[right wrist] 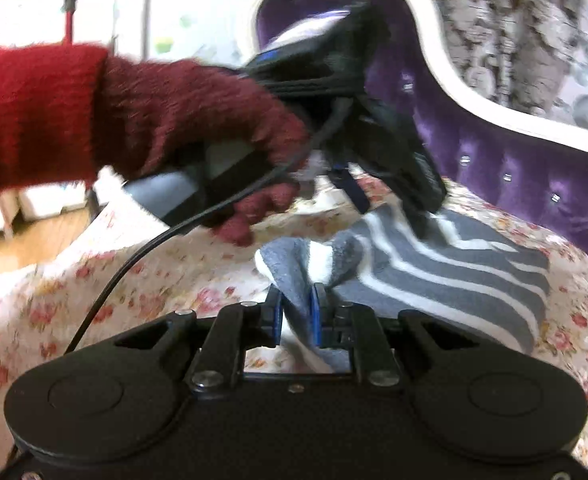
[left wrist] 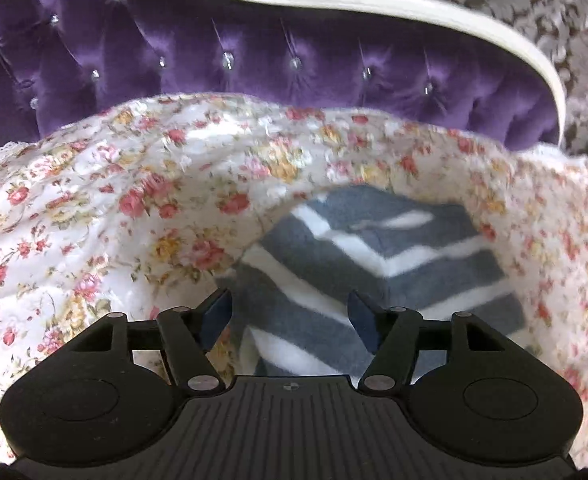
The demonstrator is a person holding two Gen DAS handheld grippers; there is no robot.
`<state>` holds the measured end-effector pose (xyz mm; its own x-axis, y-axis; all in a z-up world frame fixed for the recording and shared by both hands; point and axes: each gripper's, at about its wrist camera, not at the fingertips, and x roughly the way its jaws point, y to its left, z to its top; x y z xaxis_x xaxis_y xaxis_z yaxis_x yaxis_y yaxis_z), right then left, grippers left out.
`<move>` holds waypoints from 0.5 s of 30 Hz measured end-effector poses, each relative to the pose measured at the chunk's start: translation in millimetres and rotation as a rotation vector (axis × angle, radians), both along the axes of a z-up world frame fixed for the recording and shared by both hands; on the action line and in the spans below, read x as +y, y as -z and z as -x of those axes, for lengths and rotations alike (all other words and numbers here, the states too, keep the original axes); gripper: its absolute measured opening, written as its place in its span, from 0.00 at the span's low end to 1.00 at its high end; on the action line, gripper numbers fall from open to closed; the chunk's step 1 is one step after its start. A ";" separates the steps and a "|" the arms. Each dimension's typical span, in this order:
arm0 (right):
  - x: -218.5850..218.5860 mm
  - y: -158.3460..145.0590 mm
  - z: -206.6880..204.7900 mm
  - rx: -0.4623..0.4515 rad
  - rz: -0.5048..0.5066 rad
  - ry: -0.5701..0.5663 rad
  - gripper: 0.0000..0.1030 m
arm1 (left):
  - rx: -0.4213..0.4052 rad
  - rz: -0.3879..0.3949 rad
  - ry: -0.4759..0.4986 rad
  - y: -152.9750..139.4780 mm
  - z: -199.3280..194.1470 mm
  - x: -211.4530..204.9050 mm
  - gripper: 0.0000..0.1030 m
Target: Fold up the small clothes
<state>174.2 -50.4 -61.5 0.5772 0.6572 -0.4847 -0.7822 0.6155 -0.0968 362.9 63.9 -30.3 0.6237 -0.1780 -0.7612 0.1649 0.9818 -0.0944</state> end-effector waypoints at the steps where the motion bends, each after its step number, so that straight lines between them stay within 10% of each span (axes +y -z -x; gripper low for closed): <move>1: 1.1 1.3 1.3 0.001 0.008 -0.015 0.28 | 0.012 -0.009 0.004 4.9 0.1 0.4 0.61; 10: -10.1 2.4 1.8 0.018 -0.010 -0.066 0.31 | 0.029 0.061 -0.043 20.0 19.5 27.8 0.76; 15: -26.3 -2.6 -6.9 0.064 -0.079 -0.053 0.45 | -0.019 -0.031 -0.049 10.9 34.6 30.4 0.77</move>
<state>181.1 -76.7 -58.9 0.5099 0.7234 -0.4654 -0.8168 0.5769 0.0017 328.3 94.3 -41.1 0.6453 -0.1239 -0.7538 0.1182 0.9911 -0.0617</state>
